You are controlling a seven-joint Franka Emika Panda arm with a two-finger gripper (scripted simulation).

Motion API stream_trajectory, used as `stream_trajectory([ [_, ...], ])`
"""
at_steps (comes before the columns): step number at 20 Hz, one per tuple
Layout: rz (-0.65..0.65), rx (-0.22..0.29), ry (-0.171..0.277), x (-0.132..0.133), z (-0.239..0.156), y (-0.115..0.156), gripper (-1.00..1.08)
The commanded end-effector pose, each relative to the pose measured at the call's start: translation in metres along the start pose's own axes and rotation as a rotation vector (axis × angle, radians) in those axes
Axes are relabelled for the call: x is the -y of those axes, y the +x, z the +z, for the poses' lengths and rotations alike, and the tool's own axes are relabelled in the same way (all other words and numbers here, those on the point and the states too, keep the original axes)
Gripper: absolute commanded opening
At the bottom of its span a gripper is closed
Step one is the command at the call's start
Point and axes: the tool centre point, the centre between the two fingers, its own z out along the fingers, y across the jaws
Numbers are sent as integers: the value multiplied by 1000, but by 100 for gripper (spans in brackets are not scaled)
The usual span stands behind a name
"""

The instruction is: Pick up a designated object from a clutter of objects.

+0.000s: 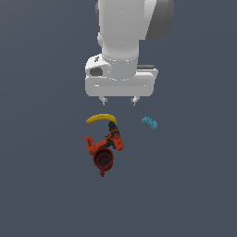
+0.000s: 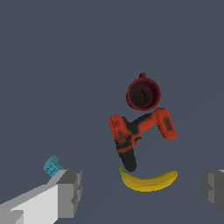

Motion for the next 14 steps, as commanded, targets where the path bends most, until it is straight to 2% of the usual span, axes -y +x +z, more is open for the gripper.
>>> stream_trajectory([
  [1,0,0,0,0,0,0,28],
  [7,33,-2,-9,-17,1,1,28],
  [14,27,-4,-12,-18,2,1,28],
])
